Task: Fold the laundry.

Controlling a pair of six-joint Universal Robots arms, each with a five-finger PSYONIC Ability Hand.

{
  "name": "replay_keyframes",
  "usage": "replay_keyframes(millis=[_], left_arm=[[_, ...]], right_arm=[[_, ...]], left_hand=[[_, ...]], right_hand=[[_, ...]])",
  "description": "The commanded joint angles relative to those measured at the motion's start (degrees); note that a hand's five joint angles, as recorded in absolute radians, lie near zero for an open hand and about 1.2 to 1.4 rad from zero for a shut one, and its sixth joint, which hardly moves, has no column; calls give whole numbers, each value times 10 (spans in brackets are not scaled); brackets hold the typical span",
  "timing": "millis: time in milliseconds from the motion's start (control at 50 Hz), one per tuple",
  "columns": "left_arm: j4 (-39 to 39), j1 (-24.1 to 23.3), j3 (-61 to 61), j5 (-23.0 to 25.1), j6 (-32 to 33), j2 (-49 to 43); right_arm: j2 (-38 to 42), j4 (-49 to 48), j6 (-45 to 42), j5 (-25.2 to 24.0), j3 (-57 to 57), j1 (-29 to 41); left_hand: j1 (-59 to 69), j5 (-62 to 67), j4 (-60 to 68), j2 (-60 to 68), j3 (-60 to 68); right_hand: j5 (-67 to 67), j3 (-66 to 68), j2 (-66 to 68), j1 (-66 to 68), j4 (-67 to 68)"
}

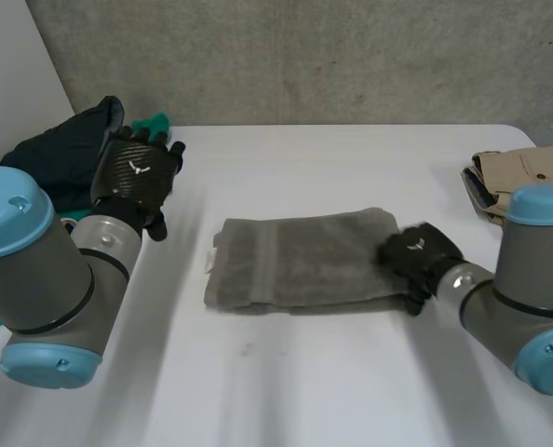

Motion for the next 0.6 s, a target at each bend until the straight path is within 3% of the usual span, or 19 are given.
replay_keyframes(millis=[20,80,180,320,380,400,420,440,500,600], left_arm=[[0,-5,-2,1,0,-1],[0,-6,-2,0,0,0],[-1,-7,-3,0,0,8],[-2,-7,-8,-2,-1,13],[-1,-8,-14,-1,-2,12],[-1,-8,-13,-1,-2,12],[-1,-11,-11,-1,-4,11],[0,-14,-9,-1,-5,11],[1,-32,4,-1,-28,9],[4,-61,63,-1,-82,-9]], right_arm=[[8,-108,-53,43,12,-28],[-33,-192,-46,45,12,-3],[-76,-198,-16,41,-23,68],[35,-162,-37,-14,-77,208],[59,-152,-53,-35,-82,229],[79,-147,-57,-38,-91,231],[82,-145,-56,-35,-94,231],[86,-140,-46,-26,-100,232],[73,-140,13,13,-103,231],[-9,-133,148,30,-92,178]], left_hand=[[-14,-29,-16,-21,-22],[-14,-29,-16,-21,-22],[-14,-29,-16,-21,-22],[-14,-29,-16,-21,-22],[-14,-29,-16,-21,-22],[-14,-29,-16,-21,-22],[-14,-29,-16,-21,-22],[-14,-29,-16,-21,-22],[-14,-29,-16,-21,-22],[-14,-28,-16,-20,-22]], right_hand=[[458,450,446,446,451],[458,450,446,446,451],[458,450,446,446,451],[458,450,446,446,451],[458,450,446,446,451],[129,121,116,117,122],[1,-7,-12,-11,-6],[-242,-250,-254,-254,-249],[-242,-250,-254,-254,-249],[-242,-250,-254,-254,-249]])
